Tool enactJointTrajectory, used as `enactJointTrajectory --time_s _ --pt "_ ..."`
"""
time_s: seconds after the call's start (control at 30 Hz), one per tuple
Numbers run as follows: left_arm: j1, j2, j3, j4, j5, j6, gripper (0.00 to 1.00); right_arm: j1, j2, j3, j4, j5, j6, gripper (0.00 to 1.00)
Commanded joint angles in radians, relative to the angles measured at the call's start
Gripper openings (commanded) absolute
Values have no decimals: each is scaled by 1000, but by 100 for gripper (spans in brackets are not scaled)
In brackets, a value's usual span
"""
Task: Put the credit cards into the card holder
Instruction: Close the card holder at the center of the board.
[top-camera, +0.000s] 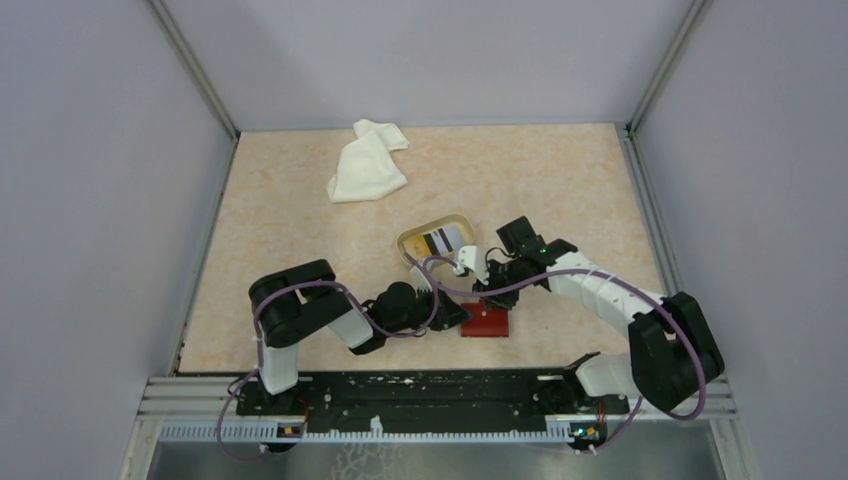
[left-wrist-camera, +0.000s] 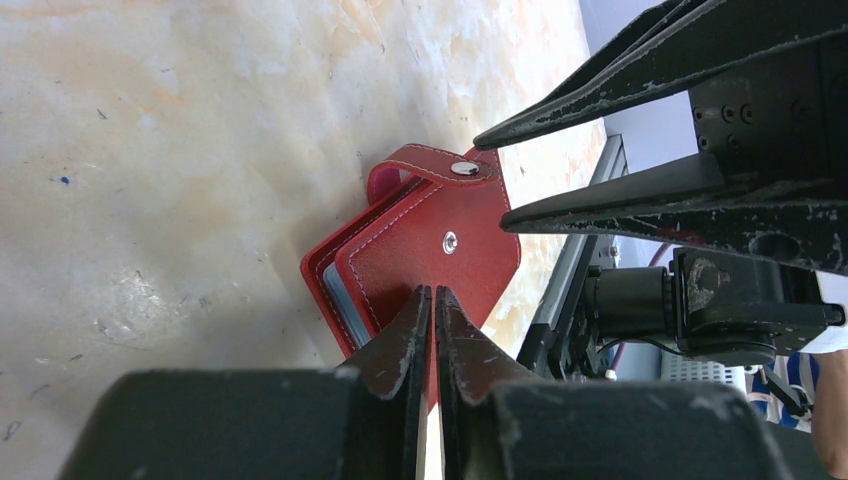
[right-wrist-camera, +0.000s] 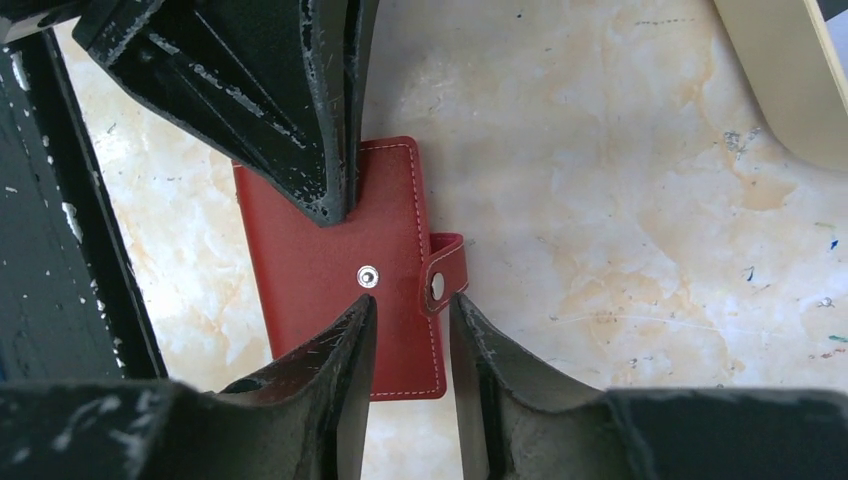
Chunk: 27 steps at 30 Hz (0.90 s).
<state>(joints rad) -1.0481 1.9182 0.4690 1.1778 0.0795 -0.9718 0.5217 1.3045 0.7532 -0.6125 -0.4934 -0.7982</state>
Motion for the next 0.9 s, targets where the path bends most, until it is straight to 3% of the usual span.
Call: enactJointTrajectory --time_s 0.0,0.2,0.47,0.87 --pt "0 15 2 -86 0 34 11 -7 13 44 55 -2 27 29" --pt "0 13 2 -86 -1 36 10 -8 4 47 47 -30 26 22" --pt "1 17 5 -84 3 39 10 -8 10 57 20 -50 4 0" --pt "0 10 5 -103 -1 38 7 -14 -56 58 -28 -60 -7 0"
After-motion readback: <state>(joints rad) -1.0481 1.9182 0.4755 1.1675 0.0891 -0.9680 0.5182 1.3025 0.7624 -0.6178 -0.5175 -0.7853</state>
